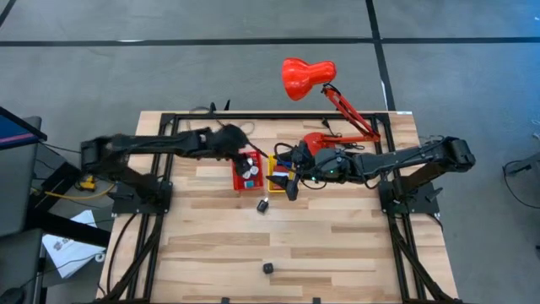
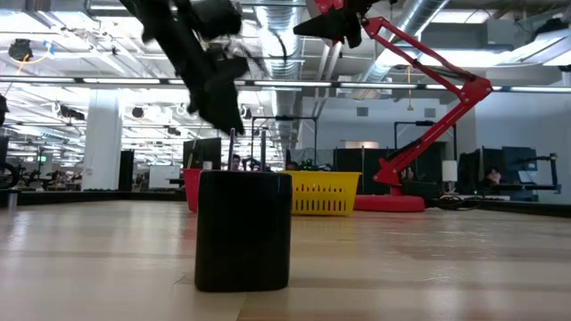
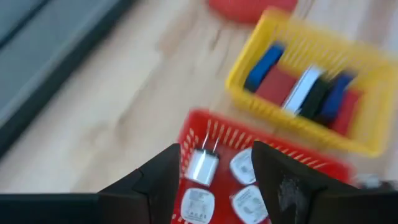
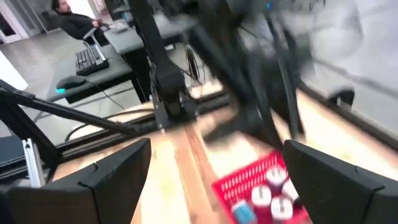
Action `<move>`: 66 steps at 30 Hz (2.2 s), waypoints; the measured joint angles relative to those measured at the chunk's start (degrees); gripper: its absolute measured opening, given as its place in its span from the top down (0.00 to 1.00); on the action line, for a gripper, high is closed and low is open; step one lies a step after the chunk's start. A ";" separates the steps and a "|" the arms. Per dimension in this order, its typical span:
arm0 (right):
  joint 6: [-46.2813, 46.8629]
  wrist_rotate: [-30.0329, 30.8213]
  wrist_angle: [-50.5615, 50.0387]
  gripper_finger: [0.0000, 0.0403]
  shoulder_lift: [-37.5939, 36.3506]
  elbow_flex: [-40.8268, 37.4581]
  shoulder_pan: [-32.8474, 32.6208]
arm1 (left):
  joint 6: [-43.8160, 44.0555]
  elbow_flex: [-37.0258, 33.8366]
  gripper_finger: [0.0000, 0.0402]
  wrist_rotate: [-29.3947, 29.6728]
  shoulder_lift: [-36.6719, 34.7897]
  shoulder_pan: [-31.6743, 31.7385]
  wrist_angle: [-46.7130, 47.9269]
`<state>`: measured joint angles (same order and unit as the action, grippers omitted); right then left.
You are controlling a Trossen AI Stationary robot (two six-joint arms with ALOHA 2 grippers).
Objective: Pick & Place Office items
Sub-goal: Put the bottom black charger adapter into the red basket
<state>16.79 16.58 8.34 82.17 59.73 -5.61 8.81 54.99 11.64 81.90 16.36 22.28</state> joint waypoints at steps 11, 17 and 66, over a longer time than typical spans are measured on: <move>3.18 -2.62 -14.26 0.11 3.50 -0.05 -3.29 | 0.94 -8.67 0.50 -4.61 -23.57 -8.85 -10.51; 2.21 -3.26 -10.00 0.11 9.38 0.04 -7.46 | 4.83 -12.33 0.44 -4.61 -28.40 -16.61 -14.00; 1.82 -7.14 -12.32 0.23 37.90 19.65 -25.59 | 18.04 -16.42 0.47 -8.24 -28.49 -37.77 -17.18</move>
<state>18.61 9.44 -3.98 120.07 79.38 -31.20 26.85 38.57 3.40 53.41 -21.41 5.10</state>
